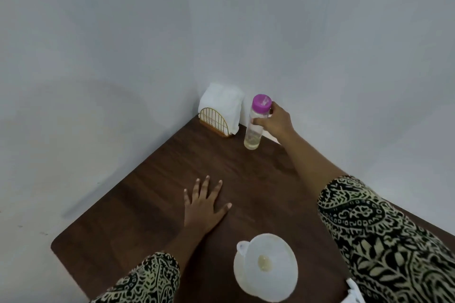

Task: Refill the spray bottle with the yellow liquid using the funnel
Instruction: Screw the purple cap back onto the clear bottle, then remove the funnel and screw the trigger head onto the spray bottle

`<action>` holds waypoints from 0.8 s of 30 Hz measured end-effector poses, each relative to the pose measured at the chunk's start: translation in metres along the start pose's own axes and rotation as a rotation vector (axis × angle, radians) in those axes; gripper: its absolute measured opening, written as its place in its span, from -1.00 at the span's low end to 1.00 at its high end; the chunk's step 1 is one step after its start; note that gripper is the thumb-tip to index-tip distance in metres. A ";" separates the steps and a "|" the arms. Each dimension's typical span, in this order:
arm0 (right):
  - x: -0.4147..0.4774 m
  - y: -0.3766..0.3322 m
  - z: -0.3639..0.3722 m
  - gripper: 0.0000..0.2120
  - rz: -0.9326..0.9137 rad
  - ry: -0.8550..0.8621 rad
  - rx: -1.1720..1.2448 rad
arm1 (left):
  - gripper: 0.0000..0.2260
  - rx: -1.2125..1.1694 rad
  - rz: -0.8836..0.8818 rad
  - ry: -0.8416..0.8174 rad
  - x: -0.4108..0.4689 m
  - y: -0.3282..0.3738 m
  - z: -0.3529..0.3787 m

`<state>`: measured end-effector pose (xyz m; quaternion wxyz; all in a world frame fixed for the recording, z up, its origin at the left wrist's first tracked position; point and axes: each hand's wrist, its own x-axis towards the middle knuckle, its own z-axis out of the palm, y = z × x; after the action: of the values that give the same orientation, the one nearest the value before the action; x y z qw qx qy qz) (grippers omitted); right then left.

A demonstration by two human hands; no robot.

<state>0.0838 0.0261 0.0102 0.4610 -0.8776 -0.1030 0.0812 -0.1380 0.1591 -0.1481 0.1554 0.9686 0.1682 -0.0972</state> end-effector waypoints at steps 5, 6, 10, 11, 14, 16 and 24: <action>0.043 0.000 0.007 -0.45 -0.003 -0.047 -0.016 | -0.34 0.031 0.031 0.096 0.002 -0.003 0.010; 0.047 0.000 0.007 -0.45 -0.003 -0.057 -0.021 | -0.34 0.033 0.036 0.110 0.002 -0.003 0.011; 0.055 0.009 0.008 -0.47 -0.001 -0.100 -0.034 | -0.34 0.033 0.035 0.134 0.003 -0.004 0.014; 0.056 0.011 0.009 -0.46 -0.011 -0.096 -0.030 | -0.34 0.040 0.036 0.129 0.003 -0.004 0.013; 0.057 0.015 0.010 -0.41 -0.029 -0.044 -0.043 | -0.34 0.045 0.033 0.120 0.002 -0.005 0.014; 0.059 0.015 0.012 -0.41 -0.020 -0.018 -0.051 | -0.34 0.038 0.035 0.122 0.002 -0.005 0.013; 0.059 0.017 0.009 -0.44 0.061 -0.085 -0.023 | -0.33 0.027 0.044 0.133 0.002 -0.006 0.015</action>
<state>0.1401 0.0390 -0.0123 0.4435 -0.8813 -0.0966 0.1314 -0.1404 0.1605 -0.1645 0.1329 0.9784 0.1555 -0.0313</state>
